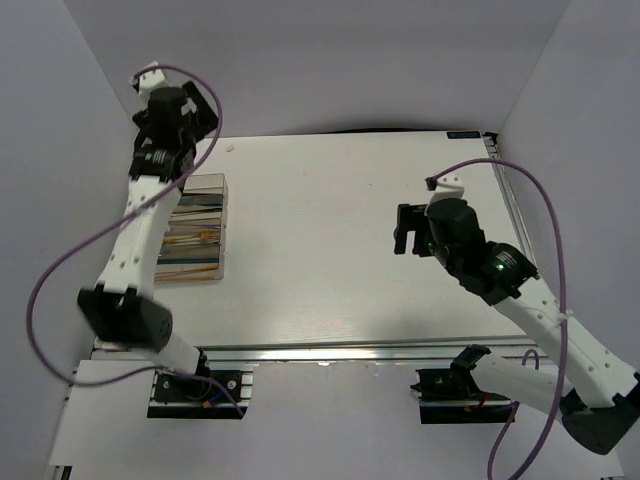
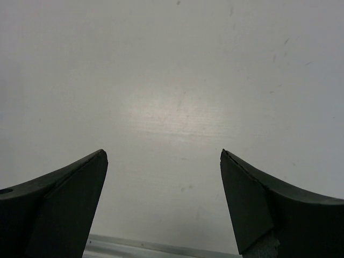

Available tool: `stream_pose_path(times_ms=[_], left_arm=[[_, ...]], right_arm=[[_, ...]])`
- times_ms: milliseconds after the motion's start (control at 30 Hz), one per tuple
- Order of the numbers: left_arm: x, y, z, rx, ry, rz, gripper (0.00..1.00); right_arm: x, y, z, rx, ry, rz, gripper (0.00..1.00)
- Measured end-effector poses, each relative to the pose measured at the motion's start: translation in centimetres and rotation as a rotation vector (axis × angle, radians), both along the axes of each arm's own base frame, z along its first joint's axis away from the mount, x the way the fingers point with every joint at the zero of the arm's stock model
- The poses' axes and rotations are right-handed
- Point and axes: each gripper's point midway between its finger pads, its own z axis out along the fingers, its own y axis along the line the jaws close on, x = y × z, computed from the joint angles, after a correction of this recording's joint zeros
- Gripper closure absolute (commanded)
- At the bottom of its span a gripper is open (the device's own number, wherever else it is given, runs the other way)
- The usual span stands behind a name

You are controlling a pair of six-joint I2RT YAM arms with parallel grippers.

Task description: Sort the eating utensils into containers

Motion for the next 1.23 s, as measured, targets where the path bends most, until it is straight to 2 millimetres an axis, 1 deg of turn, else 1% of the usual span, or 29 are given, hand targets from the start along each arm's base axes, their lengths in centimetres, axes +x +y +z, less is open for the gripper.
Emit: stream_pose_path(times_ms=[33,67,100,167,233,300,333,400,567,667,767,867,1000,1233], left_arm=[[-2.2,-0.9,0.7,0.032,0.006,-0.038,0.02],[-5.0,-1.0,1.1,0.066,0.019,-0.058,0.02],[-8.0,-0.3,1.3,0.097,0.026,-0.055,0.02],[-13.6,1.8,0.7,0.14,0.025,-0.009,0.02],[-18.6,3.4,-0.5,0.158,0.011,0.032,0.02],[-22.2,3.6,-1.9,0.158,-0.005,0.03,0.02],[-23.8,3.7,-2.4,0.157,-0.014,0.029,0.02],[-25.7,3.8,-3.1,0.156,-0.018,0.028,0.02],[-28.9,4.1,-4.2,0.155,-0.023,0.028,0.02],[-30.6,4.3,-5.1,0.148,-0.034,0.031,0.02],[-31.7,4.5,-5.1,0.145,-0.048,0.042,0.02],[-31.9,4.5,-5.1,0.143,-0.049,0.043,0.02],[-31.9,4.5,-5.2,0.142,-0.045,0.043,0.02],[-32.4,4.6,-4.9,0.139,-0.066,0.046,0.02]], right_arm=[[0.1,-0.6,1.5,0.008,-0.043,-0.022,0.11],[0.2,-1.1,2.6,0.015,-0.076,-0.04,0.11],[0.1,-1.7,3.8,0.022,-0.109,-0.06,0.11],[-0.2,-2.8,5.4,0.032,-0.154,-0.094,0.11],[-0.7,-3.8,6.3,0.039,-0.184,-0.114,0.11],[-1.2,-4.3,6.6,0.035,-0.206,-0.1,0.11],[-1.6,-4.4,6.4,0.037,-0.217,-0.08,0.11],[-2.5,-4.4,5.7,0.04,-0.217,-0.037,0.11],[-4.0,-4.1,5.0,0.087,-0.22,0.029,0.11],[-4.5,-3.7,4.0,0.094,-0.2,0.057,0.11],[-4.4,-3.2,2.7,0.087,-0.168,0.074,0.11],[-4.3,-2.8,2.1,0.086,-0.148,0.08,0.11],[-4.1,-2.3,2.2,0.104,-0.148,0.086,0.11],[-4.0,-2.1,1.5,0.11,-0.136,0.087,0.11]])
